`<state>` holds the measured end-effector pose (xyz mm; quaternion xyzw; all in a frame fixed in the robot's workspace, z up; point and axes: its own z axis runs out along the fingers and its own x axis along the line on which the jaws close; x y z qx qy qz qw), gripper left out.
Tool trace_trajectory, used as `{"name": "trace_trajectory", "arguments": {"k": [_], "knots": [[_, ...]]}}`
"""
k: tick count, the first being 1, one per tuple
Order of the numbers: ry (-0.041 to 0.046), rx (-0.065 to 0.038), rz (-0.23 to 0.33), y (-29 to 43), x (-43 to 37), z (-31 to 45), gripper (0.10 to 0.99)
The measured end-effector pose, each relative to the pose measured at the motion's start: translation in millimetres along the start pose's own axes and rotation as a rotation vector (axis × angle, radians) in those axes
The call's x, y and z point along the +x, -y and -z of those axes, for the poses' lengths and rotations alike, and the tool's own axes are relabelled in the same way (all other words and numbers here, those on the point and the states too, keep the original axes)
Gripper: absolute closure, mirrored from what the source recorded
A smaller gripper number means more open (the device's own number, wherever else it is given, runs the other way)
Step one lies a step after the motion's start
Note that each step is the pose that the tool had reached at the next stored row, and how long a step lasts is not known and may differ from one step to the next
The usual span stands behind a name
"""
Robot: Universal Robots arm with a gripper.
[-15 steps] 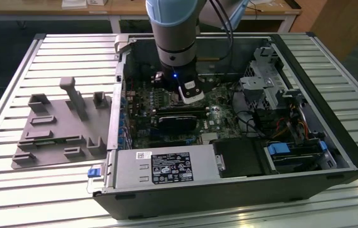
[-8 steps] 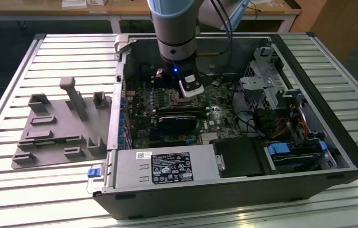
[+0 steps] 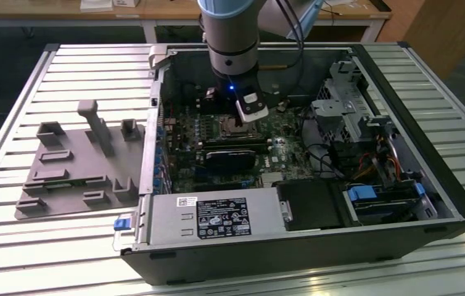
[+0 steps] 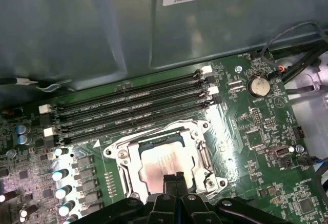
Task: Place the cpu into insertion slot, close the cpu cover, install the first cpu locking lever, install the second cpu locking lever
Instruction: 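Install the second cpu locking lever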
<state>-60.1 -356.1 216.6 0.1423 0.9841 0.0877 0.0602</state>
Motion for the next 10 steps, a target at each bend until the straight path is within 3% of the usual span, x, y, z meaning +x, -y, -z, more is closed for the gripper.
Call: {"name": "trace_trajectory", "arguments": {"k": [10], "knots": [[0.0003, 0.001, 0.000, -2.2, -0.5, -0.5, 0.984]]}}
